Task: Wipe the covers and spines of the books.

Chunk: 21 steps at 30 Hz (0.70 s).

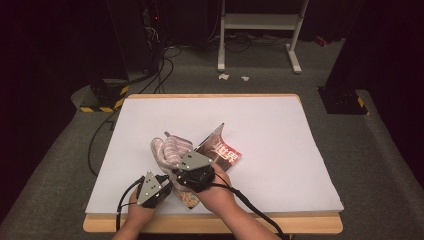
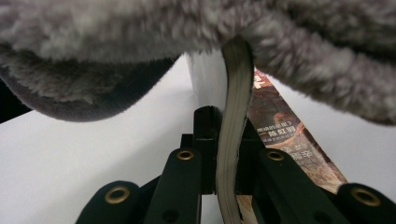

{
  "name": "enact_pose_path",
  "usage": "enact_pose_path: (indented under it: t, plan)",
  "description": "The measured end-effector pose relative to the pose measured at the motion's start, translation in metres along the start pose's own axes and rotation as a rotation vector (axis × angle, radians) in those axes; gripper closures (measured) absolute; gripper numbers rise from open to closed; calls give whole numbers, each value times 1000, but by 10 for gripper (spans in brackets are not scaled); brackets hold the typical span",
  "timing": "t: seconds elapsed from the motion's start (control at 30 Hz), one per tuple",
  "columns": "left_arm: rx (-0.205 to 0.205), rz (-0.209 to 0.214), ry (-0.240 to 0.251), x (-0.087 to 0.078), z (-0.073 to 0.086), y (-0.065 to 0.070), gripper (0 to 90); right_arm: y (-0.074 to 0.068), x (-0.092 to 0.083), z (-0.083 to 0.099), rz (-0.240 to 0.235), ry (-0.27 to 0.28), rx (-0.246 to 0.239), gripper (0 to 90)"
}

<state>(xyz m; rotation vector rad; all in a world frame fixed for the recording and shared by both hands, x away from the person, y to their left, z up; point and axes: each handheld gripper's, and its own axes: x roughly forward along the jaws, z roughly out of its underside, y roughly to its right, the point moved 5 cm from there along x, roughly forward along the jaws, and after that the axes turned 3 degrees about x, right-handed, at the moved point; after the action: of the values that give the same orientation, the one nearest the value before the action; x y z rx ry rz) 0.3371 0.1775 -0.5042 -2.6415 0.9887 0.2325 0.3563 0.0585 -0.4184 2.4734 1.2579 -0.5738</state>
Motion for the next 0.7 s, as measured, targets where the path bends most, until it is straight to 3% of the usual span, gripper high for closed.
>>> enact_pose_path:
  t: [0.03, 0.07, 0.17, 0.2, 0.23, 0.27, 0.33, 0.37, 0.4, 0.43, 0.47, 0.5, 0.53, 0.57, 0.6, 0.63, 0.7]
  plan:
    - [2, 1, 2, 0, 0, 0, 834, 9, 2, 1, 14, -8, 21, 671]
    - [2, 1, 2, 0, 0, 0, 834, 9, 2, 1, 14, -8, 21, 671]
    - [-1, 2, 4, 1, 0, 0, 834, 35, 5, 6, 65, -26, 55, 672]
    - [-1, 2, 4, 1, 0, 0, 834, 35, 5, 6, 65, -26, 55, 672]
    - [-2, 2, 3, 1, 0, 0, 833, 51, 7, 9, 108, -36, 66, 672]
    - [-2, 2, 3, 1, 0, 0, 834, 51, 7, 9, 108, -36, 66, 672]
    - [1, 1, -1, 1, 0, 0, 834, 68, 10, 13, 145, -45, 90, 671]
    - [1, 0, -3, 1, 0, 0, 833, 86, 13, 17, 186, -54, 108, 670]
    - [1, 0, -3, 1, 0, 0, 833, 86, 13, 17, 186, -54, 108, 670]
    - [1, 1, -2, 2, 0, 0, 833, 104, 15, 21, 219, -62, 136, 669]
    - [1, 1, -2, 2, 0, 0, 833, 104, 15, 21, 219, -62, 136, 669]
    - [1, 2, -2, 2, 0, 0, 833, 120, 17, 25, 251, -68, 169, 670]
    - [1, 2, -2, 2, 0, 0, 833, 120, 17, 25, 251, -68, 169, 670]
    - [1, 2, -2, 2, 0, 0, 833, 135, 19, 28, 284, -75, 187, 670]
    - [1, 2, -2, 2, 0, 0, 833, 135, 19, 28, 284, -75, 187, 670]
    - [-2, 2, 1, 2, 0, 0, 833, 149, 21, 32, 309, -84, 209, 670]
    - [2, 3, -1, 2, 0, 0, 833, 156, 21, 34, 326, -89, 222, 670]
